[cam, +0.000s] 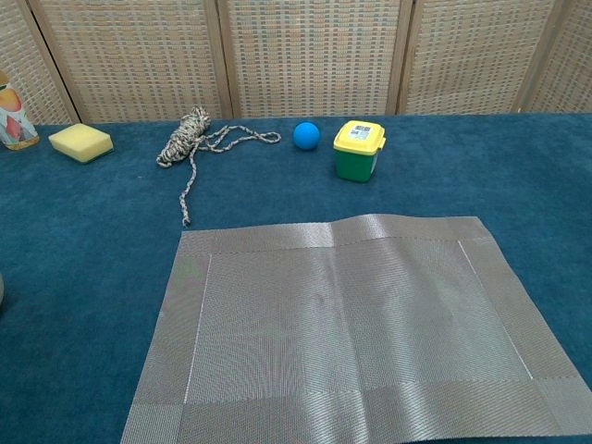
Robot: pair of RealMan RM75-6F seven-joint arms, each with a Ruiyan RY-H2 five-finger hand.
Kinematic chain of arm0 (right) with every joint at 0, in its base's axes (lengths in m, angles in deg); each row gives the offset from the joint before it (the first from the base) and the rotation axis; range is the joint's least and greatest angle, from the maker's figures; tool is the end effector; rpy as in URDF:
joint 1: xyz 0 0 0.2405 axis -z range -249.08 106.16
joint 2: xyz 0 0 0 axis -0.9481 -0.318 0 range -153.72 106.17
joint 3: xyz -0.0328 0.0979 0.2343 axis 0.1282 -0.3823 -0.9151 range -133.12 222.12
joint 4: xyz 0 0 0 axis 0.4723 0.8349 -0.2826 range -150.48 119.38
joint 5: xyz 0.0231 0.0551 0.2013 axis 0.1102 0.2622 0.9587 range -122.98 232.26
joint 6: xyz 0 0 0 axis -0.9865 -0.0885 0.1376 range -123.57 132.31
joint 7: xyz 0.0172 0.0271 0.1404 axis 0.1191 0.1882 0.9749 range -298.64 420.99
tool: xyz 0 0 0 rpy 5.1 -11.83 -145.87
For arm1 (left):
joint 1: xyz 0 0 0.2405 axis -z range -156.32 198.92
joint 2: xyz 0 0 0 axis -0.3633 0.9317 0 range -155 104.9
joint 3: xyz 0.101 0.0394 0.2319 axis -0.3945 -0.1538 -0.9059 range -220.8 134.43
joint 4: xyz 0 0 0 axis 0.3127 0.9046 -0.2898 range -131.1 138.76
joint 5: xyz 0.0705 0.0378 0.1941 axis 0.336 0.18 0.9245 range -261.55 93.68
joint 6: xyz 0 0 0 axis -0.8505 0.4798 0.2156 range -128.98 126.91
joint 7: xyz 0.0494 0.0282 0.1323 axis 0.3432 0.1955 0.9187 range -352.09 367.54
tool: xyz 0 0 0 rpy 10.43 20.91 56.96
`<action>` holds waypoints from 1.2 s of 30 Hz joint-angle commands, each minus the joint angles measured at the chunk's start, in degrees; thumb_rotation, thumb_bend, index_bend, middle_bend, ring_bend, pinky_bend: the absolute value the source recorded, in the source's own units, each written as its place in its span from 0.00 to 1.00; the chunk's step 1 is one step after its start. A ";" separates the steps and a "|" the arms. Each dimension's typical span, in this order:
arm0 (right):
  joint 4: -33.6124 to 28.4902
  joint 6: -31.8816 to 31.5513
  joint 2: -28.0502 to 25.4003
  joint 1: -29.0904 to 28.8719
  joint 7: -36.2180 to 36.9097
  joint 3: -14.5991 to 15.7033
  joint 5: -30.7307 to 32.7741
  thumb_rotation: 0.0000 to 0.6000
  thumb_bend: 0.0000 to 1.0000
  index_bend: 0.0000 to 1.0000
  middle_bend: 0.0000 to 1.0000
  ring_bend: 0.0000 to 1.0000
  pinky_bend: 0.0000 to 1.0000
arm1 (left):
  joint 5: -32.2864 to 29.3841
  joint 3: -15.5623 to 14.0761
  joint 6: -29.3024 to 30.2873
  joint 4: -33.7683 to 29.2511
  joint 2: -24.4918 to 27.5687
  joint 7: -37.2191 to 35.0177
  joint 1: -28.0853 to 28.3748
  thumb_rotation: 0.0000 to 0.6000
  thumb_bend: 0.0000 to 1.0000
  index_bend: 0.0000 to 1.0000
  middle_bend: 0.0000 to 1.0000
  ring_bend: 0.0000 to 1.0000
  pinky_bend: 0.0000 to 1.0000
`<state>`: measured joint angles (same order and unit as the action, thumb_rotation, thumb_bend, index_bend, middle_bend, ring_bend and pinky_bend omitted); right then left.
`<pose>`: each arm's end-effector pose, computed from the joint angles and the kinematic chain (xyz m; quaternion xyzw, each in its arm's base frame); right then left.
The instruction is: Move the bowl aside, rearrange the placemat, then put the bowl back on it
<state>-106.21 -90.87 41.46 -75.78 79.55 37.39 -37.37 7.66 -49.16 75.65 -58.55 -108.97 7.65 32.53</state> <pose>-0.2868 -0.1887 0.1835 0.5171 -0.3775 0.5662 0.5192 -0.3574 0.1899 0.0499 -0.7307 -0.3453 -0.2904 0.5124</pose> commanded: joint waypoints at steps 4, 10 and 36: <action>-0.06 -0.19 -0.06 0.06 0.13 0.05 -0.11 1.00 0.23 0.00 0.00 0.00 0.00 | -0.44 0.33 -0.71 0.76 -0.47 0.11 0.12 1.00 0.33 0.63 0.00 0.00 0.00; -0.19 -0.31 -0.13 0.08 0.14 0.16 -0.31 1.00 0.23 0.00 0.00 0.00 0.00 | -1.13 0.65 -1.65 1.13 -0.62 -0.02 0.19 1.00 0.37 0.67 0.00 0.00 0.00; -0.54 -1.47 -1.26 0.68 2.17 -0.27 0.28 1.00 0.23 0.00 0.00 0.00 0.00 | -0.73 10.42 -11.10 -25.41 -0.68 22.20 14.78 1.00 0.37 0.66 0.00 0.00 0.00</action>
<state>-106.76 -92.32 40.22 -75.12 81.69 37.14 -37.12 8.82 -41.44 69.15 -79.94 -107.94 24.13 43.46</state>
